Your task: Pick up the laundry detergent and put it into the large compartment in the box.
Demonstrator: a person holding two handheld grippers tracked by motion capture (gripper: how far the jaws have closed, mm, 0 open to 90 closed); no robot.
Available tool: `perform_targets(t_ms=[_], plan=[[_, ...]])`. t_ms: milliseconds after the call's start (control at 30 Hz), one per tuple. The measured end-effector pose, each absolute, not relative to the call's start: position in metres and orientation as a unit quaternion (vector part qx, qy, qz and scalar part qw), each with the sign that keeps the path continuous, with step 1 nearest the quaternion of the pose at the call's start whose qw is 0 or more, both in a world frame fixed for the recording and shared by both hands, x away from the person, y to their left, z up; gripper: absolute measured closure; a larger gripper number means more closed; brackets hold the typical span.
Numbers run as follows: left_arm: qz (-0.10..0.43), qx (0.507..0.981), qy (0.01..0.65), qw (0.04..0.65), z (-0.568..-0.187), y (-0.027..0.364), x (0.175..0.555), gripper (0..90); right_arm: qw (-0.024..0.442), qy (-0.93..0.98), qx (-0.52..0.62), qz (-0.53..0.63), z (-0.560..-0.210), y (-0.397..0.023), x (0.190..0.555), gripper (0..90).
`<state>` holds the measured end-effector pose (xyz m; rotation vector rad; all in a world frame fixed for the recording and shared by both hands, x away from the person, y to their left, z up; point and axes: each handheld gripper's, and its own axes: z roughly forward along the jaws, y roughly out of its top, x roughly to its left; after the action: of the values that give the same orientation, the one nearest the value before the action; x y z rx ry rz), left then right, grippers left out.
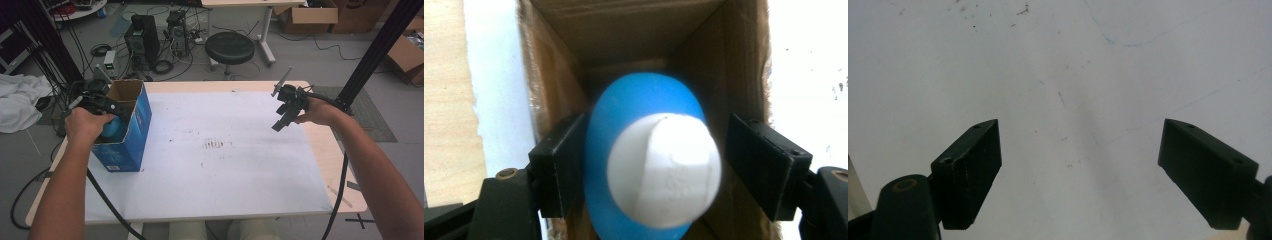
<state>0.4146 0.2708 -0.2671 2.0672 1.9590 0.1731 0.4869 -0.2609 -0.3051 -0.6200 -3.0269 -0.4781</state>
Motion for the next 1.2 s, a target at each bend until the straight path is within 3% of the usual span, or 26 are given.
perform_targets(t_ms=[767,1200], plan=[[0.095,0.726,0.662,0.162,-0.219,0.265,0.403,24.2,0.010,-0.968,-0.196,-0.154,-0.305,-0.258,0.484,17.2],[0.105,0.750,0.630,0.173,-0.203,0.240,0.400,19.6,0.011,-0.969,-0.194,-0.155,-0.304,-0.258,0.482,17.1]])
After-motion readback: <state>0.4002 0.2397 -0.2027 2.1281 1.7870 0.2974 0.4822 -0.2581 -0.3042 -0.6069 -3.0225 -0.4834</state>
